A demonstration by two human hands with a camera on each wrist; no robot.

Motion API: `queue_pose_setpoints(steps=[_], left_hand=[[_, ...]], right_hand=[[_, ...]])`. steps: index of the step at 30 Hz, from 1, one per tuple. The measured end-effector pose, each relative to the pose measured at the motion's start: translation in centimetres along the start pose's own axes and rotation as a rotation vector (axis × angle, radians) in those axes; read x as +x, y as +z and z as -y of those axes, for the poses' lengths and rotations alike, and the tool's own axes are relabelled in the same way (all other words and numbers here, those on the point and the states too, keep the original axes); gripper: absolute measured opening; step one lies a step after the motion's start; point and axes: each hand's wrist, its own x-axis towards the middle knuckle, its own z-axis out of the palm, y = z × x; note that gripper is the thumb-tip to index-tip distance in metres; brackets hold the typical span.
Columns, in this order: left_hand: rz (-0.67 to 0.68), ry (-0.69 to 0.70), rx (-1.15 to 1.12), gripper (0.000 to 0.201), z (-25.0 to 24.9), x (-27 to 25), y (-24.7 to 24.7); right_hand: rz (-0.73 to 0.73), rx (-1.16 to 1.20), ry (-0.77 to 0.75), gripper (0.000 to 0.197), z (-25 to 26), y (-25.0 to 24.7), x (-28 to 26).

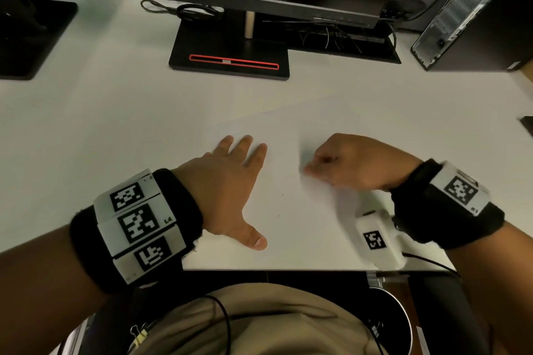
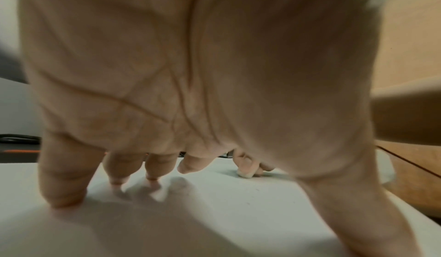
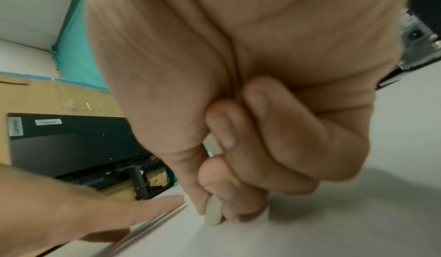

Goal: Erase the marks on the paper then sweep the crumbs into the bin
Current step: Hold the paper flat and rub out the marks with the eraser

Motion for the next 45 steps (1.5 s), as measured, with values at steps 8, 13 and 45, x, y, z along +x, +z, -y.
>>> queue_pose_setpoints(steps=[8, 13, 45], left_hand=[[0.038, -0.015, 0.027, 0.146, -0.1, -0.4, -0.4], [0.052, -0.02, 0.02, 0.147, -0.1, -0.5, -0.5], [0.013, -0.019, 0.008, 0.146, -0.1, -0.8, -0.4]], right_hand=[[0.075, -0.021, -0.048, 0.048, -0.4, 0.0, -0.4], [0.145, -0.058, -0.126, 0.046, 0.6, 1.3, -1.0], [0.034, -0.037, -0.096, 0.046, 2.0, 0.8, 0.5]])
